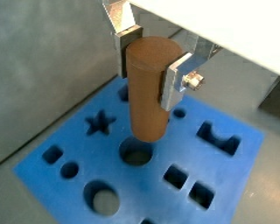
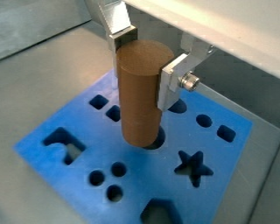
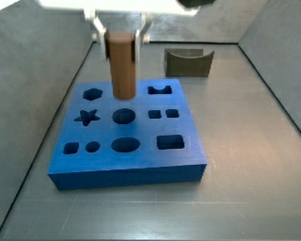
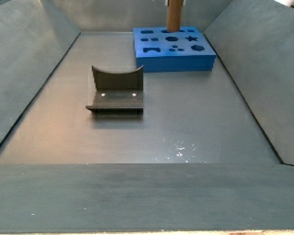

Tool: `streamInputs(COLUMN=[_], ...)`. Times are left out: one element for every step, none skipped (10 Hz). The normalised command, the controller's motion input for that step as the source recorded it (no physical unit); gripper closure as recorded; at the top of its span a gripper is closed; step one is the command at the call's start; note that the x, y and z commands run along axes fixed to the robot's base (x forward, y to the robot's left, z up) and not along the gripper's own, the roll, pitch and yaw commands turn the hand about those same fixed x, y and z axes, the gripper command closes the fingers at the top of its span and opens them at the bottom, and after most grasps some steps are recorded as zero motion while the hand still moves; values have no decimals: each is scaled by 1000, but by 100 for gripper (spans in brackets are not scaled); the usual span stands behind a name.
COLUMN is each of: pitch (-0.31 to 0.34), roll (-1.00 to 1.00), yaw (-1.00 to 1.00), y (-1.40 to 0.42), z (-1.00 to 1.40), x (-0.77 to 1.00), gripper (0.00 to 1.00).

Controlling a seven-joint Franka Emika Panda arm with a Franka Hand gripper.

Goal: Pick up the round object. Move up. Move to above the board. Insert the round object.
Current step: Insert the round object.

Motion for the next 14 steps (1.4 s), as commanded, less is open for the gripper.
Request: streamInputs(pitch=[-29,-23,0,-23,-26,-6,6,0,-274,-446,-406,-351,-451,-383], roll=[-414,-180,0,0,0,100,200,249,274,274,234,0,-271,-303], yaw=[106,63,71,80,86,54,3,0,40,80,66,71,151,94], y=[-311,-189,-69,-80,-46,57,200,177,-74,-420,-437,-306,-97,-9], z=[-606,-520,-429,-417,-454,-409,-160,-71,-437,-766,-814,-740,-457,-309], x=[0,0,0,0,0,-89,-43,-91,-237,-280,-197,-134,-149,-126], gripper=[100,100,100,100,100,100,100,100,100,100,100,100,100,100])
